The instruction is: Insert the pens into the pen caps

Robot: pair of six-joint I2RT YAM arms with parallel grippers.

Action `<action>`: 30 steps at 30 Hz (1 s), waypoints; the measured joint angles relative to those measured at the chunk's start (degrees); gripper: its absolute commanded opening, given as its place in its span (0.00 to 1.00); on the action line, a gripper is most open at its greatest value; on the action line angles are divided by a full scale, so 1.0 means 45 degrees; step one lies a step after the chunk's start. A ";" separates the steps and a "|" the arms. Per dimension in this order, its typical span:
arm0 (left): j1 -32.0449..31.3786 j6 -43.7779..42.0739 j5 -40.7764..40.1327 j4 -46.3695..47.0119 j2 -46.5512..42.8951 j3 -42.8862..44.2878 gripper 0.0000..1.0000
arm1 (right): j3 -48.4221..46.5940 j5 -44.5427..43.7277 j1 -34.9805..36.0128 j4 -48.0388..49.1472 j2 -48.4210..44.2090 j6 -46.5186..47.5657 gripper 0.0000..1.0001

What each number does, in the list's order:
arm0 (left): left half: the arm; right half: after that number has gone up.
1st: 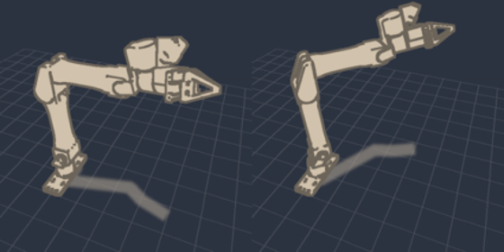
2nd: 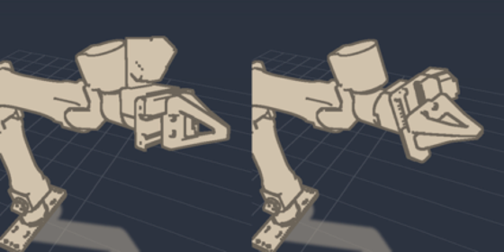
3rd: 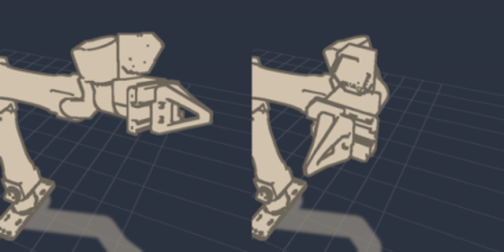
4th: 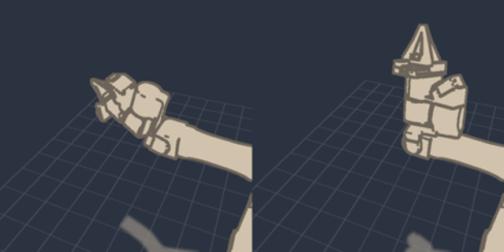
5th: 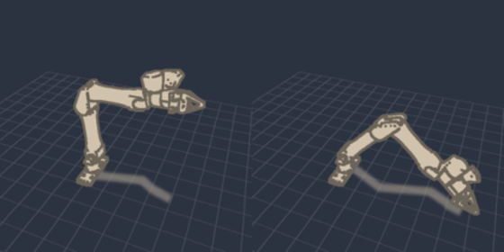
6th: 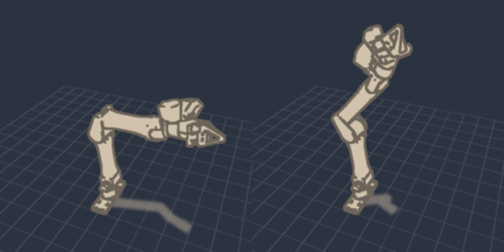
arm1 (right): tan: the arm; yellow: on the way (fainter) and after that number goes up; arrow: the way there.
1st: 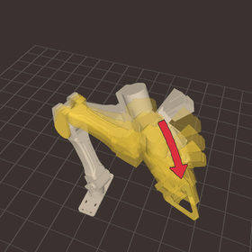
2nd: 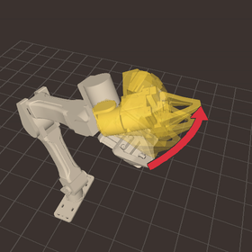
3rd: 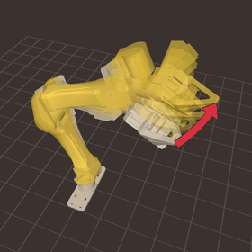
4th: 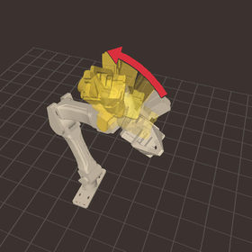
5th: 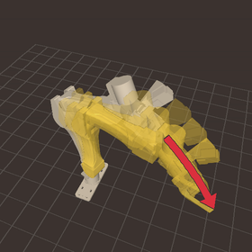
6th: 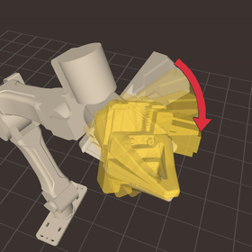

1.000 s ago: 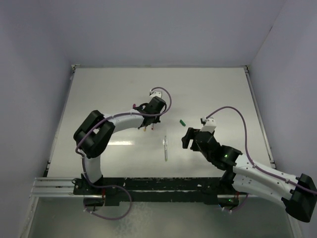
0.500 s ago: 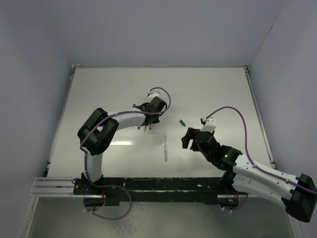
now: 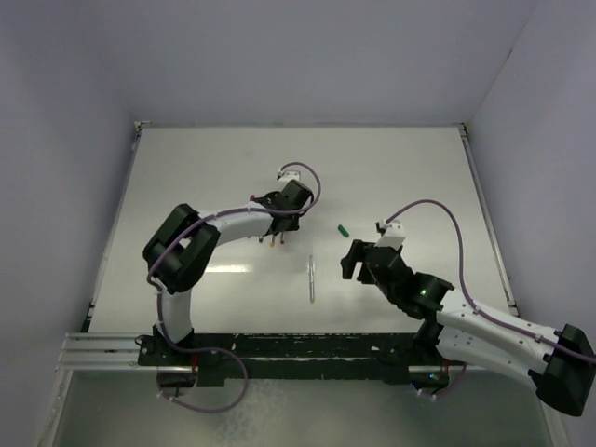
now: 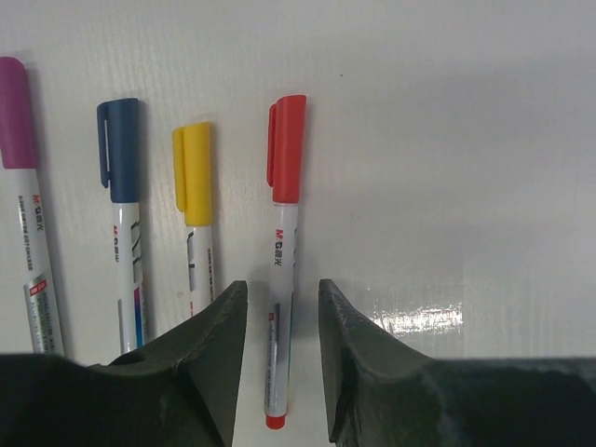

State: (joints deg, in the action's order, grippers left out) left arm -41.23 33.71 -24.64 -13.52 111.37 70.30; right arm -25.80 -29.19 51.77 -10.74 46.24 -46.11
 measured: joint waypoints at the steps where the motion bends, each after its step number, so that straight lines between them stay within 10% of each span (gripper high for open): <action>1: 0.0000 -0.0034 0.0000 -0.0102 -0.0126 0.0000 0.40 | 0.0000 0.0000 0.0000 0.0015 0.0039 0.0000 0.82; 21: -0.3094 -0.0243 0.0534 -0.0869 -0.3322 -0.1350 0.41 | -0.0986 -0.1316 -0.0189 -0.1161 0.0685 0.0160 0.87; 30: -0.4566 0.0529 0.0457 -0.1875 -0.3298 -0.1443 0.45 | -0.1360 -0.0835 -0.3463 -0.1472 0.0933 0.1001 0.88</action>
State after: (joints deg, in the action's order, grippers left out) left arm -61.78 36.10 -22.59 -21.96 96.53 63.81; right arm -31.92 -32.95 36.18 -17.37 50.43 -41.60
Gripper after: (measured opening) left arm 0.437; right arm 0.871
